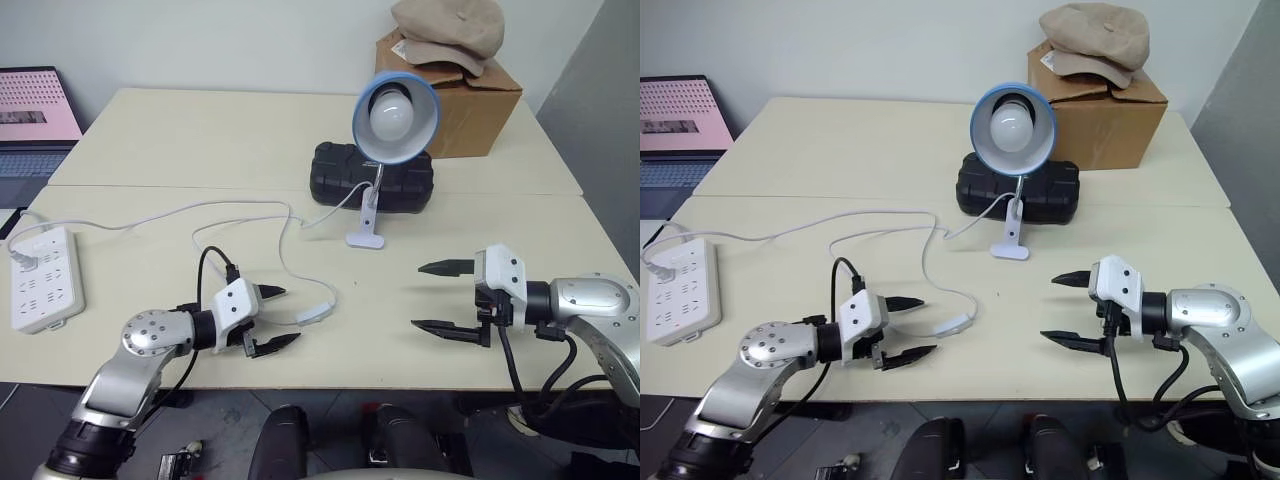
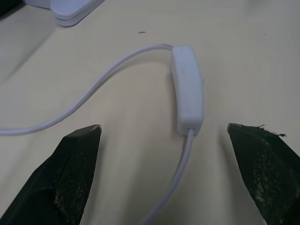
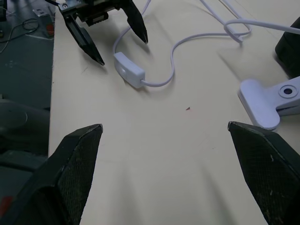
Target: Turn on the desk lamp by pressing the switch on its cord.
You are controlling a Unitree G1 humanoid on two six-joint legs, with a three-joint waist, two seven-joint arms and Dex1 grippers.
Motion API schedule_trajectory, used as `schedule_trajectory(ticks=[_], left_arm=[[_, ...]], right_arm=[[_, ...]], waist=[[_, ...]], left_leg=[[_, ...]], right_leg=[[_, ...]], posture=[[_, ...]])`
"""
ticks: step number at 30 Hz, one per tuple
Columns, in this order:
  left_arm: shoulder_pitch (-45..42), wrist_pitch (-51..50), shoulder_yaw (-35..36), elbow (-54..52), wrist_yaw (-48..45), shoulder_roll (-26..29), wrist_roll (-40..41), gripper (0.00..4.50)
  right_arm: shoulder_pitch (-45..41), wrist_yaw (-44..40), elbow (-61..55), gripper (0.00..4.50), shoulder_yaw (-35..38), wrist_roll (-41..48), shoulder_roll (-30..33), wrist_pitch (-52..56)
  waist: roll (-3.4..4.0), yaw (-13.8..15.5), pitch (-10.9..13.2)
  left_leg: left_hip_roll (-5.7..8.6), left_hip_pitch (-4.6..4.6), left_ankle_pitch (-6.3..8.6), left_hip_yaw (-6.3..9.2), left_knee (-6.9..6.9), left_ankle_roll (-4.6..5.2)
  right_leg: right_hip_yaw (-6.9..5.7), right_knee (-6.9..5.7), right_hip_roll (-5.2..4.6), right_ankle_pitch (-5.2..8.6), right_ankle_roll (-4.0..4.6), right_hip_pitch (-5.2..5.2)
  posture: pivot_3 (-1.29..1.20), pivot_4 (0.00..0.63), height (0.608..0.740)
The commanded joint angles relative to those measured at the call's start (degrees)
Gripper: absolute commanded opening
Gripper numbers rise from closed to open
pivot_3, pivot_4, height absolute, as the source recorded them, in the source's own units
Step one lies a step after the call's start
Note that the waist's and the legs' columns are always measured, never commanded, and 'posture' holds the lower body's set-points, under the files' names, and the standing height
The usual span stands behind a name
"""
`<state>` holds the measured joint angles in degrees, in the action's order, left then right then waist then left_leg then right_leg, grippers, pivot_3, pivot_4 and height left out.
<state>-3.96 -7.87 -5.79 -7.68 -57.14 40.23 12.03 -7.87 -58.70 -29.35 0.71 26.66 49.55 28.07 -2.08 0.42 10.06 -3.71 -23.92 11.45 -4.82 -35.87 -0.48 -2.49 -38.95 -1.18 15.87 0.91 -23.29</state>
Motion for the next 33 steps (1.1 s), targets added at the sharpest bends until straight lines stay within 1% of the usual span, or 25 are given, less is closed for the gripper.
schedule_trajectory(ticks=[1,9,12,20,22,24,25,29,33], left_arm=[[-2.21,3.12,-1.37,2.40,-0.29,-1.55,-1.27,4.48],[-4.09,5.98,-3.20,5.51,-1.51,-3.40,-1.91,4.48],[-3.83,6.55,-3.65,5.80,-2.35,-3.64,-1.73,4.05],[-3.53,8.36,-4.07,7.02,-3.67,-3.55,-2.42,2.28],[-3.59,8.49,-4.06,7.18,-3.77,-3.62,-2.42,1.91],[-3.68,8.86,-4.19,7.23,-3.93,-3.52,-2.56,1.48],[-3.64,9.12,-4.20,7.17,-3.98,-3.45,-2.60,1.34],[-3.53,8.53,-3.69,6.00,-4.34,-2.89,-1.86,0.45],[-3.50,6.63,-2.52,3.49,-5.21,-1.46,-0.56,0.42]], right_arm=[[0.31,1.30,-4.07,4.50,2.23,1.74,0.71,1.64],[0.27,2.59,-6.20,4.50,2.92,2.81,1.29,4.05],[-0.02,2.94,-6.62,4.50,2.78,2.97,1.23,4.55],[-1.25,2.94,-6.31,4.50,2.07,2.76,0.86,4.79],[-1.95,3.00,-6.05,4.50,1.75,2.76,0.77,5.06],[-3.57,3.22,-5.43,4.50,0.80,2.57,0.51,5.71],[-4.23,3.30,-5.24,4.50,0.36,2.48,0.36,5.93],[-8.94,4.00,-4.13,4.50,-3.39,1.81,-0.82,8.55],[-14.96,4.05,-2.70,4.50,-8.17,1.79,-2.32,12.76]], waist=[[0.00,0.03,0.00],[0.00,0.01,0.00],[0.00,0.00,0.00],[0.00,-0.01,0.00],[0.00,-0.02,0.00],[0.00,-0.03,0.00],[0.00,-0.07,-0.01],[0.00,-0.22,-0.01],[0.00,-0.48,0.00]], left_leg=[[0.00,0.00,0.00,0.01,-0.02,0.00],[0.02,0.00,0.00,0.00,-0.08,0.00],[0.02,0.00,0.00,0.01,-0.08,0.01],[0.01,0.00,0.00,0.01,-0.08,0.00],[0.02,0.00,0.00,0.02,-0.08,0.01],[0.01,0.01,0.00,0.02,-0.08,0.01],[0.01,0.01,-0.01,0.02,-0.08,0.01],[0.00,0.03,-0.01,0.03,-0.09,0.01],[0.01,0.01,-0.01,0.02,-0.08,0.01]], right_leg=[[-0.01,0.00,0.00,0.00,0.00,0.00],[0.01,0.00,-0.01,-0.04,-0.07,0.04],[0.01,0.00,-0.01,-0.04,-0.07,0.04],[0.00,0.00,-0.01,-0.04,-0.07,0.04],[0.00,0.00,-0.01,-0.04,-0.07,0.04],[0.00,-0.01,-0.01,-0.05,-0.08,0.04],[0.00,-0.01,-0.01,-0.05,-0.08,0.04],[0.00,-0.03,0.00,-0.06,-0.09,0.04],[0.00,-0.02,0.00,-0.06,-0.08,0.04]], posture=[[0.00,0.150,0.740],[0.00,0.150,0.740],[0.00,0.150,0.740],[0.00,0.150,0.740],[0.00,0.150,0.740],[0.00,0.150,0.740],[0.00,0.150,0.740],[0.00,0.150,0.740],[0.00,0.150,0.740]])
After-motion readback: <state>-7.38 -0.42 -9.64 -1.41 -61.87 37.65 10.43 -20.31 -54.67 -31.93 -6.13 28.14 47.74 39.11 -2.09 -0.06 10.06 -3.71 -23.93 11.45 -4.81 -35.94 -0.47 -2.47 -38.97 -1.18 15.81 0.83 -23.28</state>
